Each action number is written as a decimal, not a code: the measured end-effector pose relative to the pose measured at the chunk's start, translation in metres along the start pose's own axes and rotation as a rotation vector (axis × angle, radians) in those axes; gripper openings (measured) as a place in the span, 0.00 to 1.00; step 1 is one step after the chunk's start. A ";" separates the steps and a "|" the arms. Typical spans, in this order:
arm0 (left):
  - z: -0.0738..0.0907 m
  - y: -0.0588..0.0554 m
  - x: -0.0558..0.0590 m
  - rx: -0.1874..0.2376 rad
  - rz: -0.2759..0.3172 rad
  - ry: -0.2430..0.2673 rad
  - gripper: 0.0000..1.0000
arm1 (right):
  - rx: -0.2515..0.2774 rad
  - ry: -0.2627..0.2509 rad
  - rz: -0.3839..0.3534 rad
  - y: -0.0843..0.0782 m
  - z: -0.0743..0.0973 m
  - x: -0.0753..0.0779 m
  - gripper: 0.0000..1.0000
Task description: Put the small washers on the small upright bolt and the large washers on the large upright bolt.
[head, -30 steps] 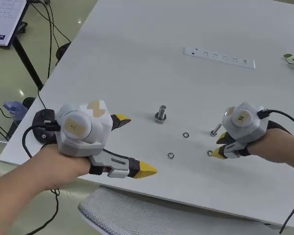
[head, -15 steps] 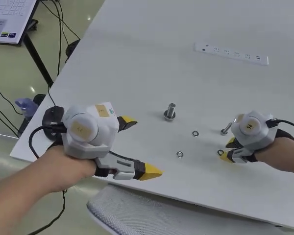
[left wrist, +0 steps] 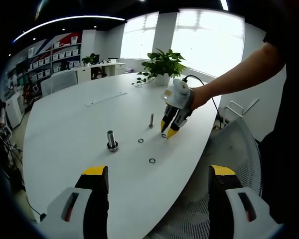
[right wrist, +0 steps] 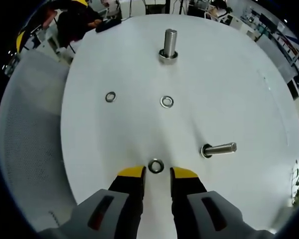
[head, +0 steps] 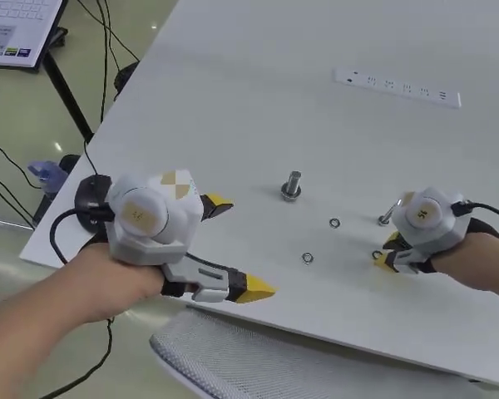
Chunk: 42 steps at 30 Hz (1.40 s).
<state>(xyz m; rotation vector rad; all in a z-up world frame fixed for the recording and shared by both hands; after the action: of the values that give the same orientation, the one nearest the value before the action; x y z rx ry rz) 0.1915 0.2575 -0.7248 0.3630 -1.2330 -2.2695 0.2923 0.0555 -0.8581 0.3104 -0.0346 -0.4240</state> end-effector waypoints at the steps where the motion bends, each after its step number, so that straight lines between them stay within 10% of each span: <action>1: 0.000 -0.001 0.001 -0.002 -0.001 0.000 0.82 | -0.002 0.001 0.002 0.000 0.000 0.000 0.21; 42: -0.002 0.000 -0.001 -0.003 0.007 0.011 0.80 | -0.064 -0.018 0.031 0.003 -0.005 0.004 0.12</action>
<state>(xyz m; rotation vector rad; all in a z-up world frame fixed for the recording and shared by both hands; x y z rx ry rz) 0.1929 0.2564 -0.7256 0.3688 -1.2238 -2.2606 0.2979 0.0578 -0.8617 0.2429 -0.0438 -0.3964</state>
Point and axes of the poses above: the centre of the closed fingertips' face, and the gripper's own axes: z roughly backward along the fingers, x roughly to its right, y roughly out of its top, the point moved 1 cm from there along z, roughly backward along the fingers, and after that the axes turned 10 degrees about -z, right-handed, at the moved point
